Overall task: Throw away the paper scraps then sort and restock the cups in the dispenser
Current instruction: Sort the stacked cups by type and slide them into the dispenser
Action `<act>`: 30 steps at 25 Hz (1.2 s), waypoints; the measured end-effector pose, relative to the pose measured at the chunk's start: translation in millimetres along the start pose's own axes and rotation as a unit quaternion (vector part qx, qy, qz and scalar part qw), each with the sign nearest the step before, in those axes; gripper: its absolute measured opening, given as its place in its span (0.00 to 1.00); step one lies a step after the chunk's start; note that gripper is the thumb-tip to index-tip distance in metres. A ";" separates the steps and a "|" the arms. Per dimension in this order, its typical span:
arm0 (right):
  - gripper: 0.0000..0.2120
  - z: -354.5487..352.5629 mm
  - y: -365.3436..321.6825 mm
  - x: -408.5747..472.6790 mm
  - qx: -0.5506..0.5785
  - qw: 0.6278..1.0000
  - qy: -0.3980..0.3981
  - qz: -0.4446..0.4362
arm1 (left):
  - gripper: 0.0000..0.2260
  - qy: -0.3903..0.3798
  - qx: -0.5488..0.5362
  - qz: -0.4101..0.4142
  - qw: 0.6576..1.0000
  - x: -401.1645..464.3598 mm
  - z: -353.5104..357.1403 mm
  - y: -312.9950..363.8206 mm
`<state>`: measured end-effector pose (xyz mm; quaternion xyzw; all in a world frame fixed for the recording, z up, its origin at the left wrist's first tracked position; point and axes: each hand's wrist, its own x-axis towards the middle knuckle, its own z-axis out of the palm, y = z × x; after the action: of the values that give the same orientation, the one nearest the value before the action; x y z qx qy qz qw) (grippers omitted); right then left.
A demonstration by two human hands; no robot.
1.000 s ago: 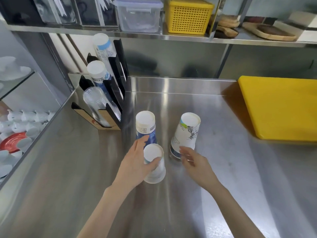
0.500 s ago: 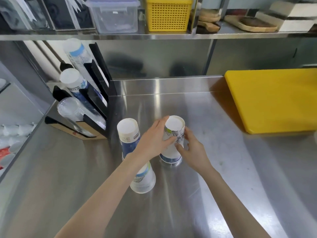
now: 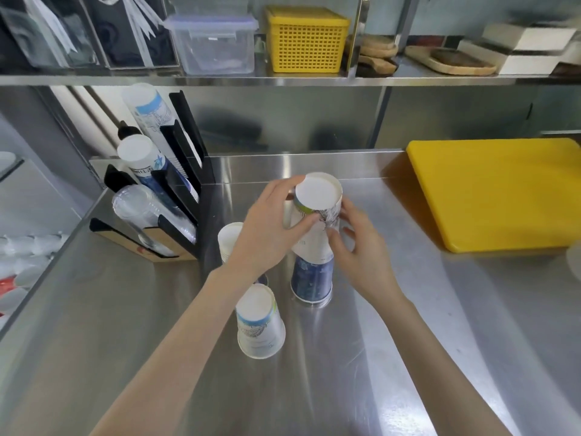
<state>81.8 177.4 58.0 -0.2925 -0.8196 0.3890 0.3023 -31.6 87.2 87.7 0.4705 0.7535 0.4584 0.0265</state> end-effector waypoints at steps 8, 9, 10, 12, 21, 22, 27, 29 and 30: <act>0.20 6.7 -46.0 -32.4 0.061 0.992 -0.083 -0.076 | 0.23 0.073 -0.020 -0.016 0.997 -57.1 -59.1 12.7; 0.20 8.6 -46.2 -39.7 0.067 0.989 -0.108 -0.079 | 0.23 0.073 -0.024 -0.024 0.997 -68.1 -60.2 8.2; 0.20 11.9 -45.2 -46.8 0.076 0.985 -0.136 -0.075 | 0.22 0.072 -0.031 -0.034 0.996 -79.2 -60.1 2.6; 0.20 20.0 -36.7 -57.1 0.093 0.978 -0.176 -0.060 | 0.22 0.068 -0.044 -0.064 0.995 -95.1 -54.3 -12.0; 0.25 81.8 19.9 -80.0 0.054 0.954 -0.293 0.024 | 0.25 0.029 -0.021 -0.203 0.979 -143.9 -18.5 -78.0; 0.26 88.4 21.5 -81.4 0.054 0.951 -0.304 0.026 | 0.25 0.032 -0.014 -0.210 0.977 -147.1 -20.6 -81.5; 0.28 110.9 18.1 -80.6 0.046 0.939 -0.340 0.033 | 0.24 0.053 -0.010 -0.225 0.973 -156.9 -31.5 -91.6; 0.26 112.2 17.7 -78.4 0.042 0.937 -0.345 0.025 | 0.25 0.044 -0.001 -0.228 0.973 -156.3 -34.4 -93.3; 0.25 111.4 17.6 -77.0 0.042 0.941 -0.335 0.019 | 0.27 0.032 0.000 -0.233 0.972 -154.7 -35.4 -93.5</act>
<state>55.3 80.3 -34.3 -0.1476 -0.8507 0.5043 0.0148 -26.3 -62.6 -19.3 0.2672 0.8426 0.4549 0.1081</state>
